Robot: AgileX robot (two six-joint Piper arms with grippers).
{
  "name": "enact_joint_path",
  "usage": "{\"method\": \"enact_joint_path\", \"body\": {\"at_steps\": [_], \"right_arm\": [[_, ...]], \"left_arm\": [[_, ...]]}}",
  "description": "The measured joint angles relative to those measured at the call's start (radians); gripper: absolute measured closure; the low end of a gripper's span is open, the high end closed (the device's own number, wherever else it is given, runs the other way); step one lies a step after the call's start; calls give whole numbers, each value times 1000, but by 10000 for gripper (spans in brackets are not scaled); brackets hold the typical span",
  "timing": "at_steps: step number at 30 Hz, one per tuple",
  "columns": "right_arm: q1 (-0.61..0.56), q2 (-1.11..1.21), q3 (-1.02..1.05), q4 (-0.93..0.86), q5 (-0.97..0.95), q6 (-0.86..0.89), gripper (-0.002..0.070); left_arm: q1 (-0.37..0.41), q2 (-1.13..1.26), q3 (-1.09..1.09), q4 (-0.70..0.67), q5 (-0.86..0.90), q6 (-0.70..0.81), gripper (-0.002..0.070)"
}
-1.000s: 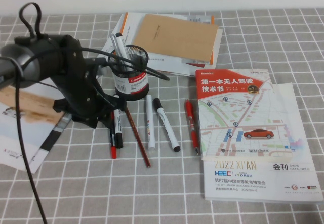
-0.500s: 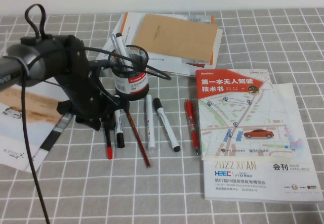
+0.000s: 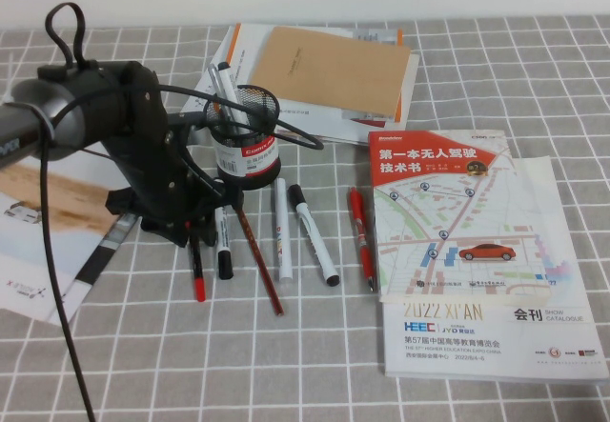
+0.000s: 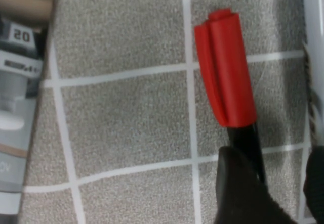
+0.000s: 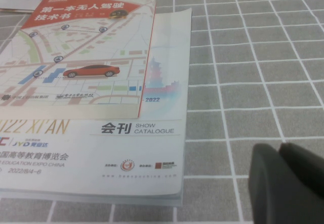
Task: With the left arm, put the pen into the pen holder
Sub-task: Pick up the pen on the table
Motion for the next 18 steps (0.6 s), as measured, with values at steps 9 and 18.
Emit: {"method": "enact_joint_path", "body": {"at_steps": [9, 18], "right_arm": [[0, 0, 0, 0, 0, 0, 689], [0, 0, 0, 0, 0, 0, 689]], "left_arm": [[0, 0, 0, 24, 8, -7, 422], [0, 28, -15, 37, 46, -7, 422]]}}
